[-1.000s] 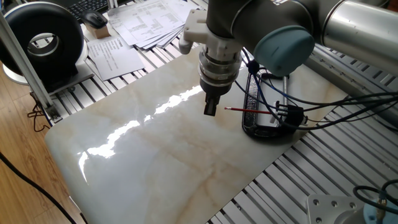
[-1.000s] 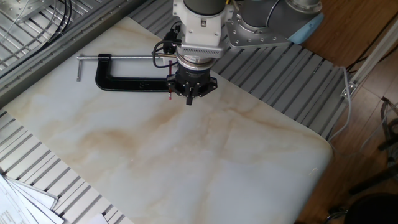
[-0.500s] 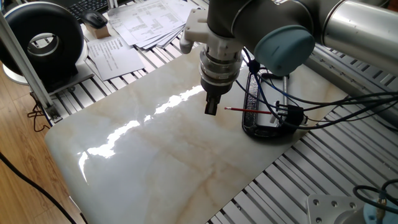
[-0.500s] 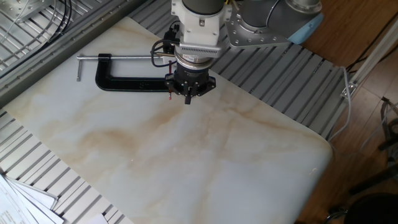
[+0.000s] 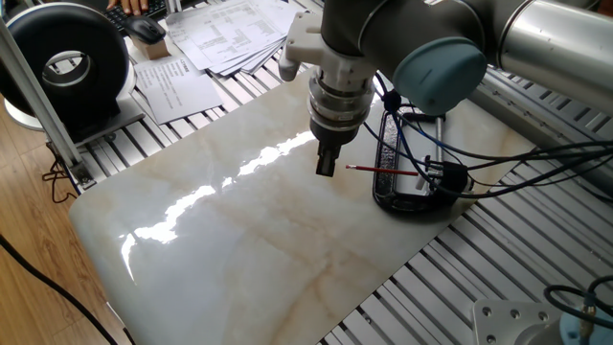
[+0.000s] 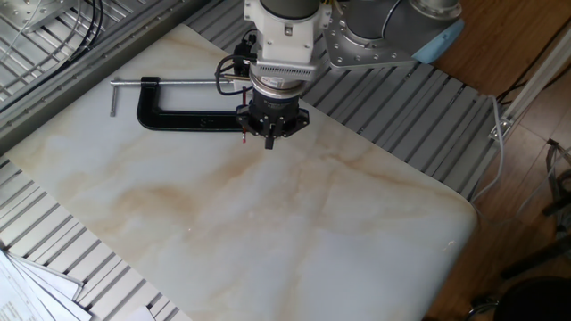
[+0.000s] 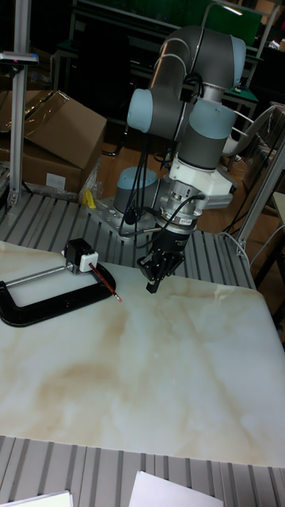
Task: Insert the pencil into the pencil sharpener
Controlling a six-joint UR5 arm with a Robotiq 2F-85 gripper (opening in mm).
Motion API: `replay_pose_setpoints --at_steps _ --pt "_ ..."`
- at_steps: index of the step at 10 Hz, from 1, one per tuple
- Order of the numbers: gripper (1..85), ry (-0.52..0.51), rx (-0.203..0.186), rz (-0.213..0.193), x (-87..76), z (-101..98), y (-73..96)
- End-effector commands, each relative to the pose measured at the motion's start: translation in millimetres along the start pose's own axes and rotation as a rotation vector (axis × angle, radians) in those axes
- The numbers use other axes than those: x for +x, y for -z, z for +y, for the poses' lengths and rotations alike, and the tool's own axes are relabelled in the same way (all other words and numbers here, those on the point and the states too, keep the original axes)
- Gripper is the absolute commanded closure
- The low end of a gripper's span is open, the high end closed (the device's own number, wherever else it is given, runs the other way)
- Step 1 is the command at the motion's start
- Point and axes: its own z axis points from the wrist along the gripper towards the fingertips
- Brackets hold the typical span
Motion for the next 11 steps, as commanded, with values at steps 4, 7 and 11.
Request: replay_pose_setpoints --at_steps 4,7,11 --pt "84.0 0.001 0.005 -0.001 -0.1 -2.3 1.9" --pt "84.0 -0.012 -0.006 -0.023 -13.4 4.9 1.6" --pt "84.0 -0.041 -0.005 -0.038 -16.7 3.2 1.8"
